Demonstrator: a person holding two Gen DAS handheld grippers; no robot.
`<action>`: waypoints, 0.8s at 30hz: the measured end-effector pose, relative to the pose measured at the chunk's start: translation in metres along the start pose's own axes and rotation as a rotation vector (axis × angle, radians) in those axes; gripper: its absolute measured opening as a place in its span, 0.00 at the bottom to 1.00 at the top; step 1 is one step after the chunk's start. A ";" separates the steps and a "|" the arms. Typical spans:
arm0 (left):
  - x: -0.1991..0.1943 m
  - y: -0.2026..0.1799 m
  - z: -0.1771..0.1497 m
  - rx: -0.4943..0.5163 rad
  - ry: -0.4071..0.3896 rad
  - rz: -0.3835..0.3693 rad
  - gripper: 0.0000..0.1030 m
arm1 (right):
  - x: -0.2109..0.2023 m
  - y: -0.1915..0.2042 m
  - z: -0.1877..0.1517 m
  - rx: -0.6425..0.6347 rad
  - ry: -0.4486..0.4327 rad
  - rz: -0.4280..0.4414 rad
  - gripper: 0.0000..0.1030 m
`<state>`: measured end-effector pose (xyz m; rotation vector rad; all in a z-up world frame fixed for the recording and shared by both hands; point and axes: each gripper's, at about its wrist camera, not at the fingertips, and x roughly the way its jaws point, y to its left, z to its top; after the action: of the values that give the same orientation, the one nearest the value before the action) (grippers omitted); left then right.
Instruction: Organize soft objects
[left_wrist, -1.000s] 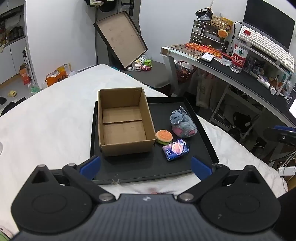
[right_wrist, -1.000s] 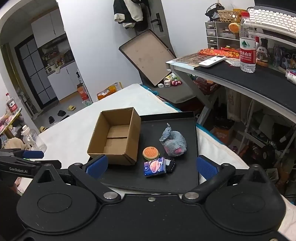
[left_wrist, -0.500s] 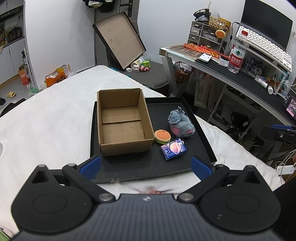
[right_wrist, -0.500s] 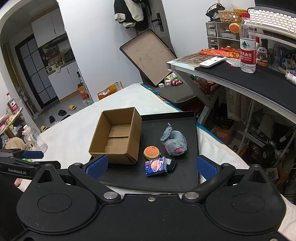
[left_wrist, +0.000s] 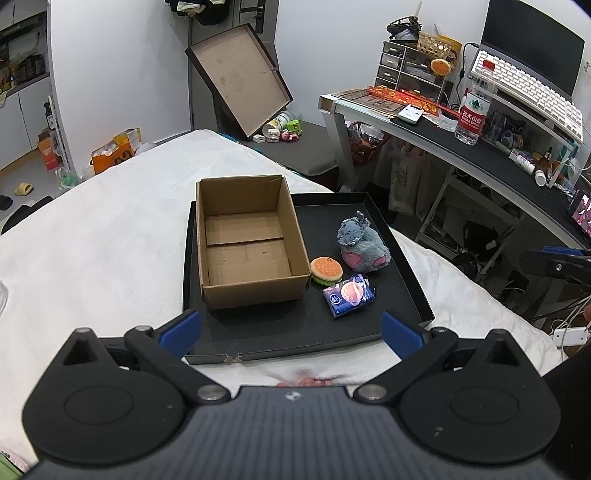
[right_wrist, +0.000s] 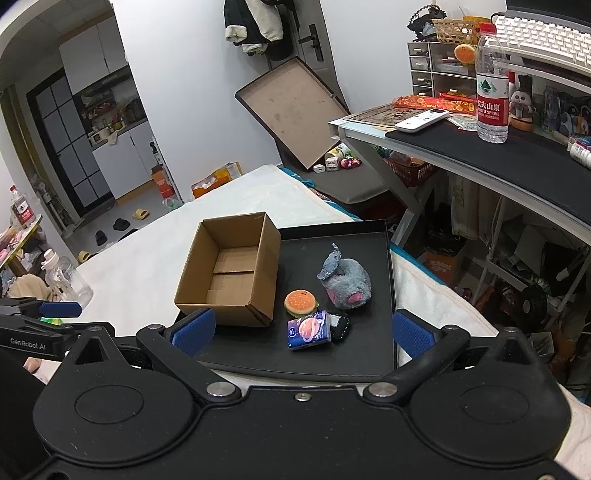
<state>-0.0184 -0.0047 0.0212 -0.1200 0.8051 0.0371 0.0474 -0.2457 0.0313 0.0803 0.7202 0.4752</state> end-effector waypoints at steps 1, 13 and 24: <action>0.000 0.000 0.000 0.000 -0.001 0.000 1.00 | 0.000 0.000 0.000 0.000 -0.001 0.001 1.00; 0.000 -0.001 0.000 0.006 -0.005 0.001 1.00 | 0.001 -0.003 0.002 -0.001 0.003 -0.009 1.00; 0.000 -0.007 0.002 0.019 -0.005 -0.001 1.00 | 0.000 -0.004 0.000 -0.001 0.000 -0.007 1.00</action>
<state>-0.0165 -0.0111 0.0229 -0.1023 0.8002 0.0289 0.0488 -0.2489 0.0302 0.0770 0.7198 0.4693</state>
